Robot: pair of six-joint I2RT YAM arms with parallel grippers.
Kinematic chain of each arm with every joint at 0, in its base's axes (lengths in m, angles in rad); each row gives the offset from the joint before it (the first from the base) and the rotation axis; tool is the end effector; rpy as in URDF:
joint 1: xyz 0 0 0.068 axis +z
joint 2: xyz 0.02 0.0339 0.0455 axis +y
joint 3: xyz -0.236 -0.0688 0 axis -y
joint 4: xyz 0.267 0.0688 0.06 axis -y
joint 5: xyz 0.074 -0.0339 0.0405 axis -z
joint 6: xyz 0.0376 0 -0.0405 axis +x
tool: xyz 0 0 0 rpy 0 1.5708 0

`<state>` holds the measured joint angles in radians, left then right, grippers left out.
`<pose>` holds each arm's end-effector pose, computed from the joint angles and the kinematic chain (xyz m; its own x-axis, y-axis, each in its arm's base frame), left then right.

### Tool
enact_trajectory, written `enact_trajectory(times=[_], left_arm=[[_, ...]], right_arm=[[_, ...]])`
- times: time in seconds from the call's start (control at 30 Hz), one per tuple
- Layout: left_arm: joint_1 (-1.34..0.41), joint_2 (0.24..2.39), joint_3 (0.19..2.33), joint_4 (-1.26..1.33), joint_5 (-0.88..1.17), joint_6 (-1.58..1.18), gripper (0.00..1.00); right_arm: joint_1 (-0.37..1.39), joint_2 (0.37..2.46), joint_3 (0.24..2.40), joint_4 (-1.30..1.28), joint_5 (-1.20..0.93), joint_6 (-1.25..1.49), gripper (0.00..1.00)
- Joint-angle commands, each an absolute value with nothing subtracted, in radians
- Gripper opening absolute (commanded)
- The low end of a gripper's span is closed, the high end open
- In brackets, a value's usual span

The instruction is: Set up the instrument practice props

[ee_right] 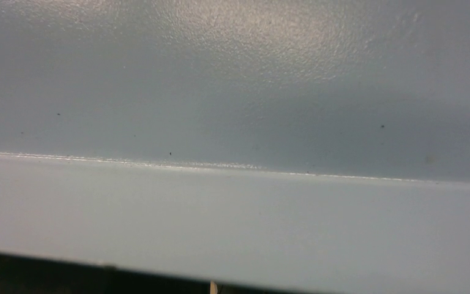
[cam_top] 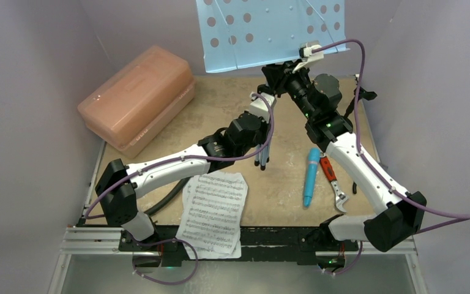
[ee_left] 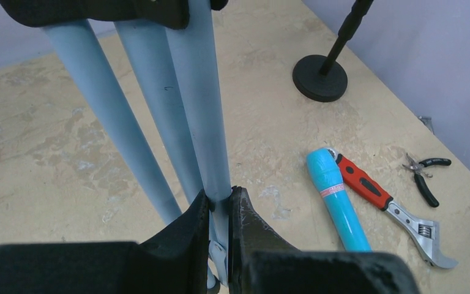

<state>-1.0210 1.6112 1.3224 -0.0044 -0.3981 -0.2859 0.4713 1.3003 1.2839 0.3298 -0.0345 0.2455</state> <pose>0.2249 -0.3391 0.2994 -0.3119 0.0113 -0.9501 0.5254 0.8352 -0.1625 0.2944 0.1515 0.4309 0.1491 0.3486 -0.9254 -0.5353 0.8153 0.2209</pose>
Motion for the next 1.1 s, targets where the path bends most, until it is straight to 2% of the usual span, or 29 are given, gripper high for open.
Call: enact_trajectory(times=[0.0, 0.4, 0.67, 1.07], left_arm=[[-1.019, 1.619, 1.302, -0.124, -0.384, -0.227, 0.0], [-1.018, 1.624, 1.261, -0.137, -0.431, -0.223, 0.0], [-1.02, 1.636, 1.227, -0.136, -0.539, -0.221, 0.0], [-1.02, 1.649, 1.169, -0.09, -0.591, -0.231, 0.0]], right_arm=[[0.478, 1.165, 1.373, 0.869, -0.087, 0.26, 0.0], [0.478, 1.174, 1.383, 0.924, -0.103, 0.247, 0.0], [0.479, 1.179, 1.275, 1.056, -0.268, 0.281, 0.0], [0.479, 1.077, 1.057, 1.103, -0.341, 0.209, 0.0]])
